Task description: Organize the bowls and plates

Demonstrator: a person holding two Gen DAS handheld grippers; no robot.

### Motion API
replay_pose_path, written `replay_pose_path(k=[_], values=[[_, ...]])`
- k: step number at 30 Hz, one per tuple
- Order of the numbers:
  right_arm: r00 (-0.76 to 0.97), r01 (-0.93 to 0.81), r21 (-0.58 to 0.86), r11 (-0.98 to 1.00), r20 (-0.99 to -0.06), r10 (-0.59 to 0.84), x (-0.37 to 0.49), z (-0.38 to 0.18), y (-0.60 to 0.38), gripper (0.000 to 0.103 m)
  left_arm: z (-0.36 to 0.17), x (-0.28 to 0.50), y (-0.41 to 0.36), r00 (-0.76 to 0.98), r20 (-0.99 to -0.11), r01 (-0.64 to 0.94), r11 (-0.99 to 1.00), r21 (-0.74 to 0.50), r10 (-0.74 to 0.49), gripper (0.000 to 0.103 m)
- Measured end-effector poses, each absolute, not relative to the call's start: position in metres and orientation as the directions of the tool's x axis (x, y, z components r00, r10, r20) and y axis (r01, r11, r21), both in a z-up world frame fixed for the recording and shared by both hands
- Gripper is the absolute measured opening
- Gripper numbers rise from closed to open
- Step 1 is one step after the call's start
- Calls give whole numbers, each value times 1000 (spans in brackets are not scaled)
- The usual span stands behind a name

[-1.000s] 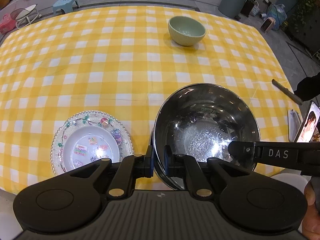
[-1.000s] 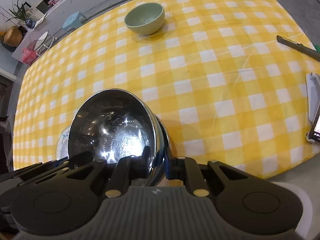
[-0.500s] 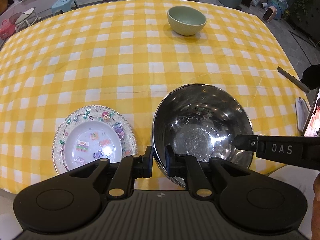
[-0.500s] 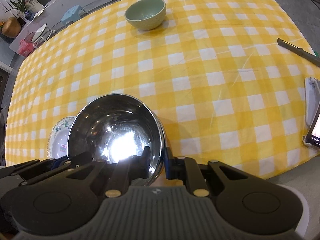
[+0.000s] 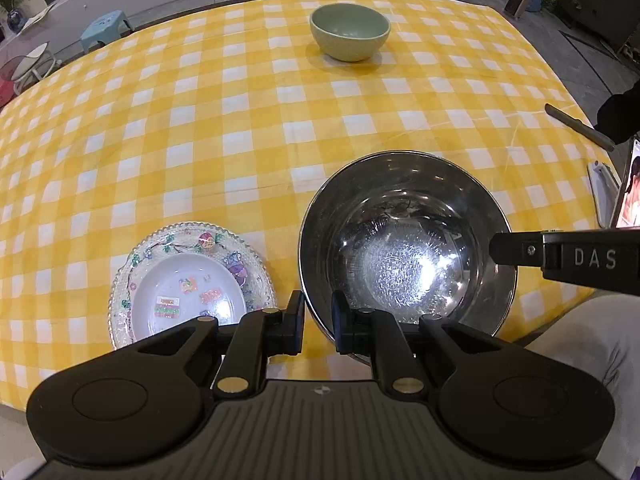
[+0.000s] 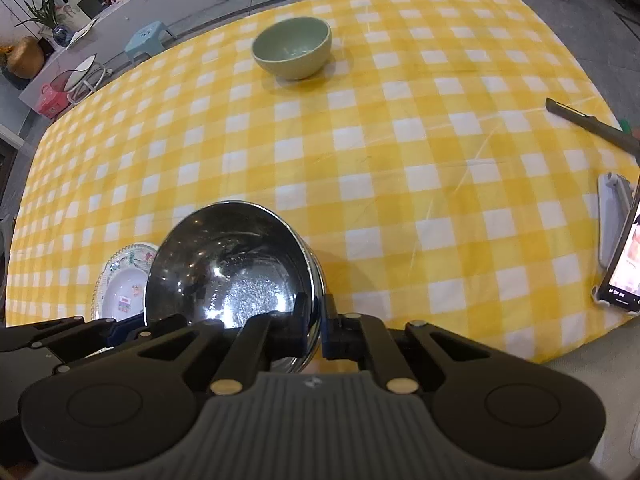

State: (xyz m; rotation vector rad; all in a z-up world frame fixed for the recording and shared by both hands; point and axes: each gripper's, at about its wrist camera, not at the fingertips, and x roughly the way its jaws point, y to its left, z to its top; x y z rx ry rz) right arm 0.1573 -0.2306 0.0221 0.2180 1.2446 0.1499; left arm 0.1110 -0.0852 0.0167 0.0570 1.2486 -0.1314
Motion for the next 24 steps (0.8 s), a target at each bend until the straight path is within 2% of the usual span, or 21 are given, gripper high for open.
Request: replay_pose_path(k=[3,5,7,9,16,18,24], values=[[310,14,252,968,-921,236,158,23,-232,4,18,111,-85,305,-949,144,989,-32,-75,15],[314,25,274,961,-915,253,158,24,-235,9,22,112,-83,307,-947,150,988,-45,-90,25],[327,33,290,956,-908,264,158,28,-236,11,28,113,-78,323,-941,154,987,-55,-102,30],[340,35,305,952,-899,276,159,32,-237,17,35,115,-73,342,-933,156,986,-63,-114,32],[453,53,417,907,-820,350,168,45,-243,20,59,132,-54,424,-885,136,980,-146,-190,38],[491,48,432,901,-795,355,173,45,-246,27,63,139,-51,448,-867,134,975,-175,-218,39],[530,67,477,877,-762,374,194,29,-258,30,64,162,-51,504,-815,179,958,-225,-286,43]])
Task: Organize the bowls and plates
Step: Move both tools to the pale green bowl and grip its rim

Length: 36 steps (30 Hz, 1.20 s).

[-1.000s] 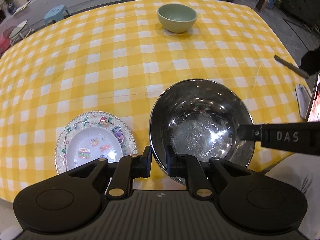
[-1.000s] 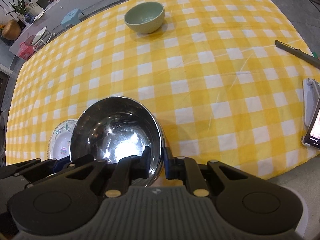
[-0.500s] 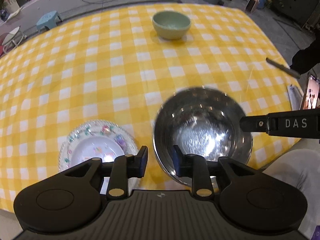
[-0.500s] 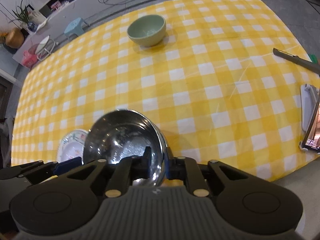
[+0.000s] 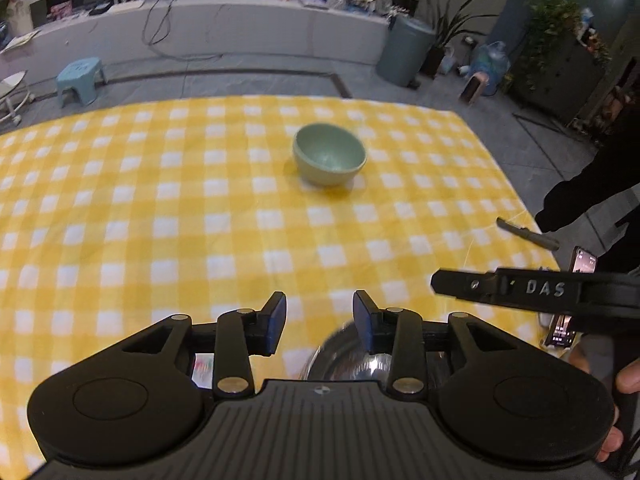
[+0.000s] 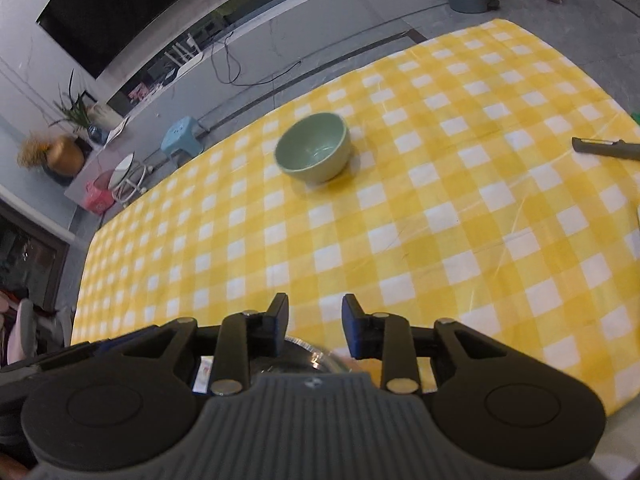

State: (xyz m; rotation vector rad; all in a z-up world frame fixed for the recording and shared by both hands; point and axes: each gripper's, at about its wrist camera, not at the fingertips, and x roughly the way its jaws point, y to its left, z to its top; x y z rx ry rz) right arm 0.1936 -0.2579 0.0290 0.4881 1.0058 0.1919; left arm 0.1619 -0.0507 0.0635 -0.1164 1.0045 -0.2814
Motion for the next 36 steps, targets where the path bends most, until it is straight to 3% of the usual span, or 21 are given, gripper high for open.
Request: replay_pose_path(k=[12,30,36], values=[[550,176,578,797,-729,407,248,-5,-287,42,45,225,-58,493,-801,219,939,-264,-340,46],[624,192,625,757,-673,398,339,-38,-298,42,-2,325,-55,529,-748,79,901,-427,-401,50],[633,166,607,777,-670,388,366,-44,-275,42,-11,352,-57,548,-760,62,923,-380,-350,51]])
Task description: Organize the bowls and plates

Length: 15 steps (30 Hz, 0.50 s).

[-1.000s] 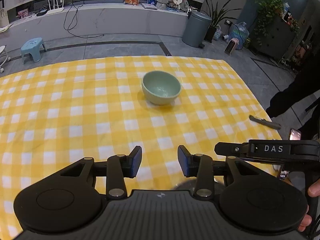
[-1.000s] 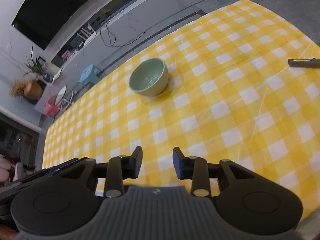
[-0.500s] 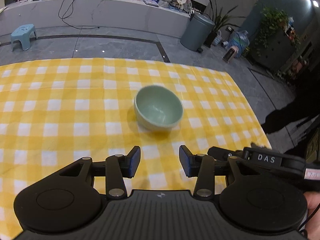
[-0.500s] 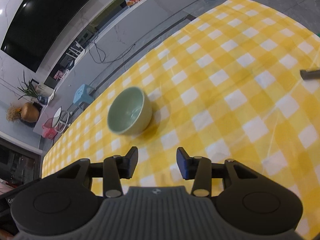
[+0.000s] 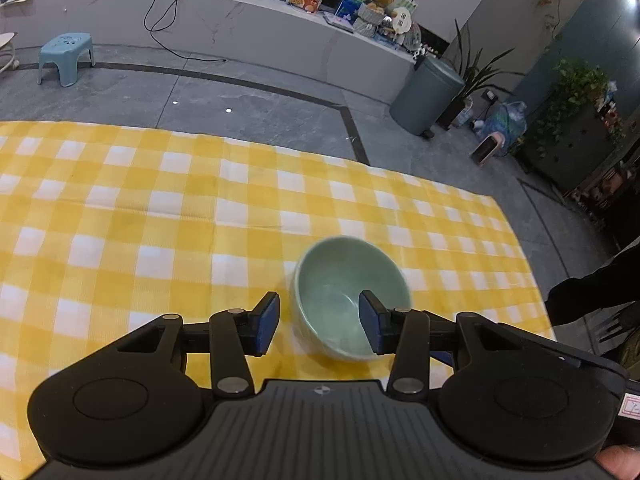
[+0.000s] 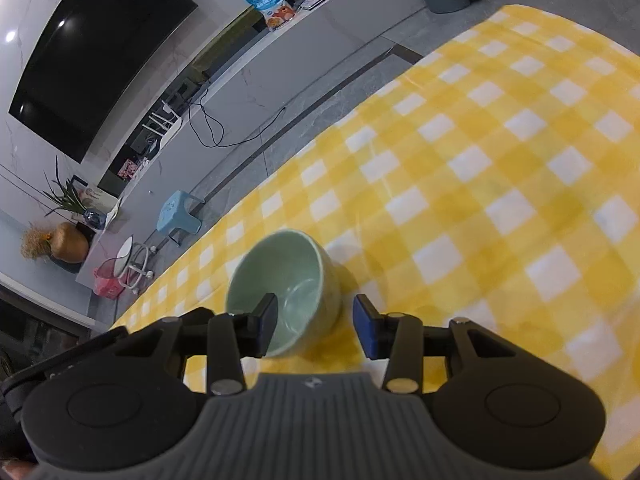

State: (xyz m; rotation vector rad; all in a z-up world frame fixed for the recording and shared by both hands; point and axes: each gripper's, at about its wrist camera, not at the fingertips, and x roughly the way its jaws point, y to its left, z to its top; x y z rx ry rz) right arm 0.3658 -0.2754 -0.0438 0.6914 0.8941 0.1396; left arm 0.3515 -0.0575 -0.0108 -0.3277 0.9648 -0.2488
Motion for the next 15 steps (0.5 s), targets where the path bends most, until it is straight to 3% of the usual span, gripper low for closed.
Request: replay_pose_path(k=[4,10,15], values=[[613,178,586,791,-694,377,380,-54,-266,42,-19,359,-64,558,-763,69,935,-348,-325,51],[587,192,545,816,-731,350,391,-71,-260,29,-35,367,-77,563,-778,92,956,-277,-279,51],[598,178,546,819,-721,351,391,-78,-261,25,-42,370,-83,557,-790,104,966,-237,-255,43]])
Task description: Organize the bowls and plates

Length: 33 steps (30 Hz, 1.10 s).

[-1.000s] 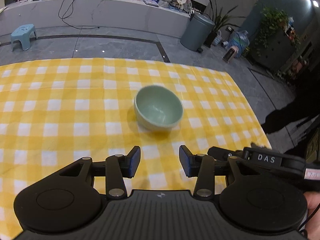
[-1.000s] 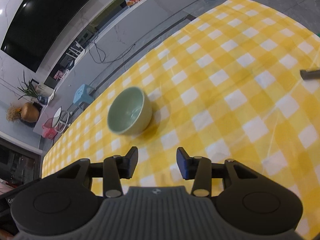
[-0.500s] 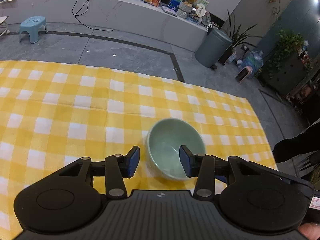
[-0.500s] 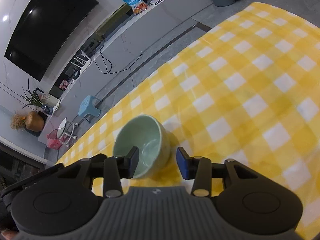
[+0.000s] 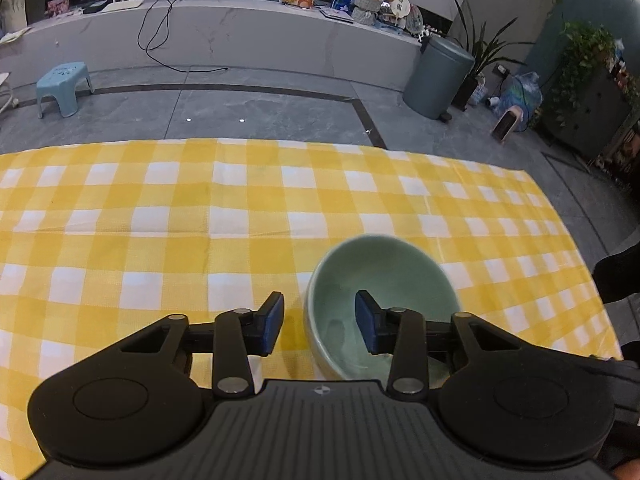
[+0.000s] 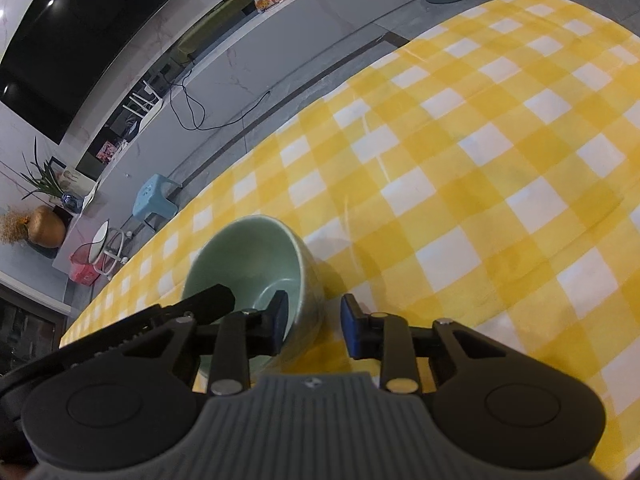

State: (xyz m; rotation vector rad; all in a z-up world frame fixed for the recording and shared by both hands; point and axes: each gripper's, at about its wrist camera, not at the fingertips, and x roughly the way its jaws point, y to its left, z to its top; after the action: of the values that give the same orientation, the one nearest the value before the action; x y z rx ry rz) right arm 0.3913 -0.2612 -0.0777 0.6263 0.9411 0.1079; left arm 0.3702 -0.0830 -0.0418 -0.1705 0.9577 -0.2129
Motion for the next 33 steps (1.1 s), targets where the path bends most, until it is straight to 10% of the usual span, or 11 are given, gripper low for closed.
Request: replay_pose_path(k=[8,33], values=[[586,182,535,825,-733,346,391,-83,-259,9,-45,369,-87,549,-797,119,968,-220,-249,10],[587,225,593,773,-715,378,303,-8,-266,8,37,285,-87,574,-776,120,964,-236,-261,10]])
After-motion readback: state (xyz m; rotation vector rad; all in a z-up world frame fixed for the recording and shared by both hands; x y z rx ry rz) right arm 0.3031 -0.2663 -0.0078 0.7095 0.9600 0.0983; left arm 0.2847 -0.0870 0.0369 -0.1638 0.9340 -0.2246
